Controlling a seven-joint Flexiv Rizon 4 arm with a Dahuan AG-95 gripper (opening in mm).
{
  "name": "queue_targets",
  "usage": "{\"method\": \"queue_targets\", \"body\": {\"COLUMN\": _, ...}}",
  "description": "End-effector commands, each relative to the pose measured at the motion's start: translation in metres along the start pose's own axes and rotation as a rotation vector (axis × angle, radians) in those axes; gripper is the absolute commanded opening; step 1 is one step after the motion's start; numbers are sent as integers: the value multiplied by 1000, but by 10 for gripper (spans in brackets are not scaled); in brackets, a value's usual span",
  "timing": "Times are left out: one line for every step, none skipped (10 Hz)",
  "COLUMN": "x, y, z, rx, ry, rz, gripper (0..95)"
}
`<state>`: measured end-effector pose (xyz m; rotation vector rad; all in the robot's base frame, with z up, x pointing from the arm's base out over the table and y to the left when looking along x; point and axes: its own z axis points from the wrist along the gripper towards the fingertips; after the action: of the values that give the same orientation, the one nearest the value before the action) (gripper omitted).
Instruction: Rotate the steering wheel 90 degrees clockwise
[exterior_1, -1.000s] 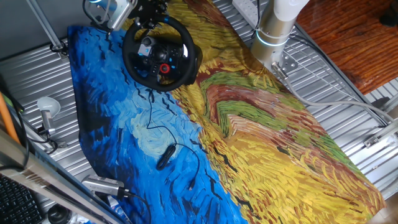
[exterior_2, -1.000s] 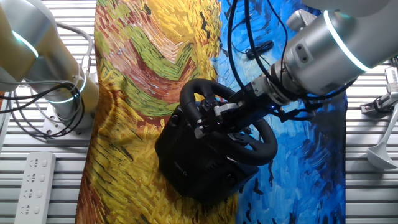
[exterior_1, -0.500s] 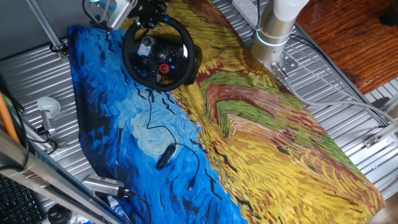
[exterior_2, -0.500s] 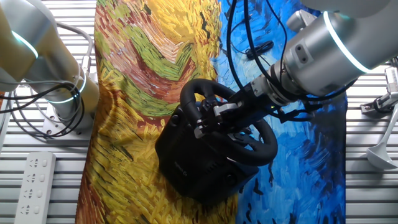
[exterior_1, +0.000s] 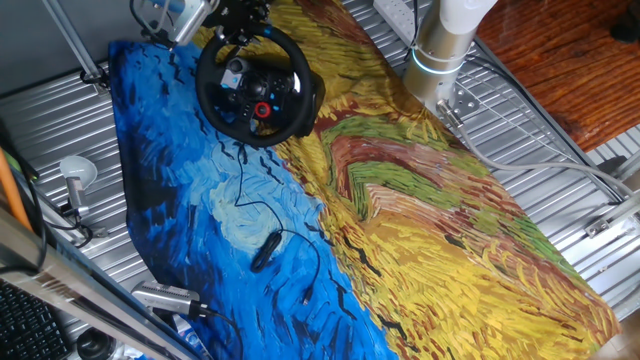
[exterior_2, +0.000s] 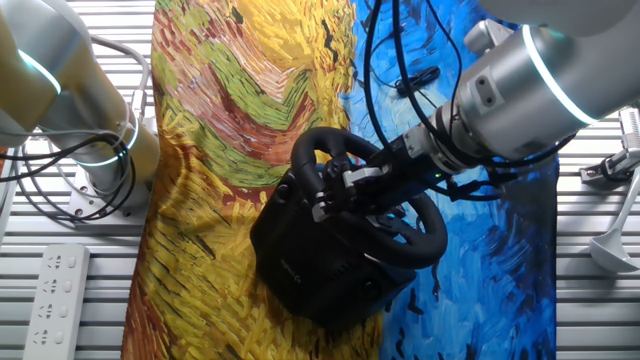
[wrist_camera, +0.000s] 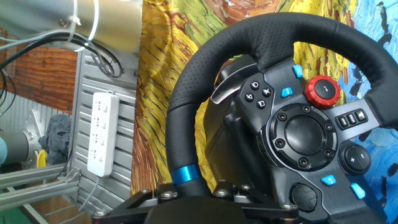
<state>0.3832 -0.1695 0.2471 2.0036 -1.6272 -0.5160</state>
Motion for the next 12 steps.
{"method": "queue_targets", "body": {"x": 1, "y": -1, "z": 0, "rx": 3, "ry": 0, "rz": 22, "gripper": 0}}
{"method": "queue_targets", "body": {"x": 1, "y": -1, "z": 0, "rx": 4, "ry": -2, "rz": 37, "gripper": 0}}
{"method": "queue_targets", "body": {"x": 1, "y": -1, "z": 0, "rx": 4, "ry": -5, "rz": 46, "gripper": 0}}
{"method": "queue_targets", "body": {"x": 1, "y": -1, "z": 0, "rx": 5, "ry": -10, "rz": 55, "gripper": 0}}
{"method": "queue_targets", "body": {"x": 1, "y": -1, "z": 0, "rx": 5, "ry": -23, "rz": 64, "gripper": 0}}
{"method": "queue_targets", "body": {"x": 1, "y": -1, "z": 0, "rx": 7, "ry": -30, "rz": 68, "gripper": 0}}
{"method": "queue_targets", "body": {"x": 1, "y": -1, "z": 0, "rx": 7, "ry": -31, "rz": 68, "gripper": 0}}
{"method": "queue_targets", "body": {"x": 1, "y": -1, "z": 0, "rx": 8, "ry": -33, "rz": 67, "gripper": 0}}
{"method": "queue_targets", "body": {"x": 1, "y": -1, "z": 0, "rx": 6, "ry": -35, "rz": 68, "gripper": 0}}
{"method": "queue_targets", "body": {"x": 1, "y": -1, "z": 0, "rx": 6, "ry": -35, "rz": 73, "gripper": 0}}
{"method": "queue_targets", "body": {"x": 1, "y": -1, "z": 0, "rx": 6, "ry": -36, "rz": 75, "gripper": 0}}
{"method": "queue_targets", "body": {"x": 1, "y": -1, "z": 0, "rx": 7, "ry": -45, "rz": 81, "gripper": 0}}
